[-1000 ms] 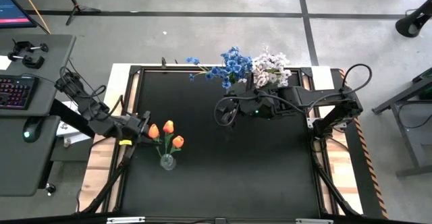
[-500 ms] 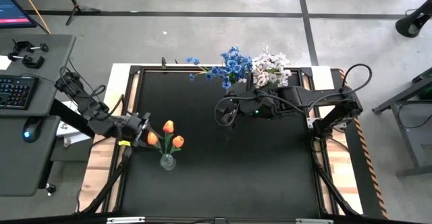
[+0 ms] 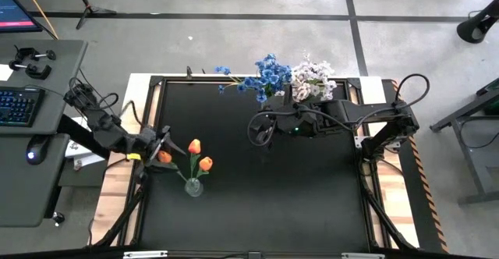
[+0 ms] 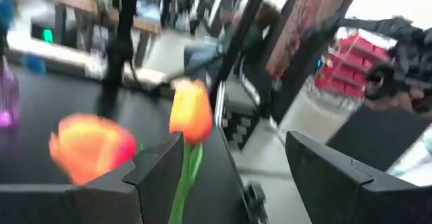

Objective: Sort flowers into vase by color
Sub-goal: Return to Home Position

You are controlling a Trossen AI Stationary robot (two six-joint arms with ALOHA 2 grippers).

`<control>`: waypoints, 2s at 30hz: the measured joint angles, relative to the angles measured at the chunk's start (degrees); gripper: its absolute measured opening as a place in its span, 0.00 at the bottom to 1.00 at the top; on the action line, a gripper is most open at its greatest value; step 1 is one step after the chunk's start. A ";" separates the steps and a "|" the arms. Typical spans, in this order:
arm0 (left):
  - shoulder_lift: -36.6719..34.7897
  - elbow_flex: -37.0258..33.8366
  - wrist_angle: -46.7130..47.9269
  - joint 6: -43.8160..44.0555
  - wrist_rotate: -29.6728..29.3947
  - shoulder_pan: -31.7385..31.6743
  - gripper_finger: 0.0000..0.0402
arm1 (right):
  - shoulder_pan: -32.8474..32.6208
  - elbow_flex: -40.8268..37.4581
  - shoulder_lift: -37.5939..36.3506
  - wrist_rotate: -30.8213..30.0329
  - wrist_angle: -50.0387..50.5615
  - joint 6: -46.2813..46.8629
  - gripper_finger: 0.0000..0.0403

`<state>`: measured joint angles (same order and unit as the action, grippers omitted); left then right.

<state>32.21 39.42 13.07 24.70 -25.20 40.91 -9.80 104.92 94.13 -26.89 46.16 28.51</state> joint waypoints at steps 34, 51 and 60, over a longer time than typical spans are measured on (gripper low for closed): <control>7.13 4.34 -20.70 -26.85 28.64 -51.68 0.03 | 0.04 -6.88 -7.40 0.45 23.85 4.05 0.05; 5.41 -17.87 -39.05 -9.00 30.18 -52.33 0.00 | -3.72 -55.01 -42.99 11.14 -23.68 7.50 0.00; -2.73 -28.74 -43.16 -5.26 25.36 -51.98 0.00 | -3.02 -56.63 -44.24 11.25 -26.38 6.14 0.00</control>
<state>29.48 10.68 -30.10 19.44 0.15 -11.07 -12.83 48.29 49.89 -15.64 19.78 34.65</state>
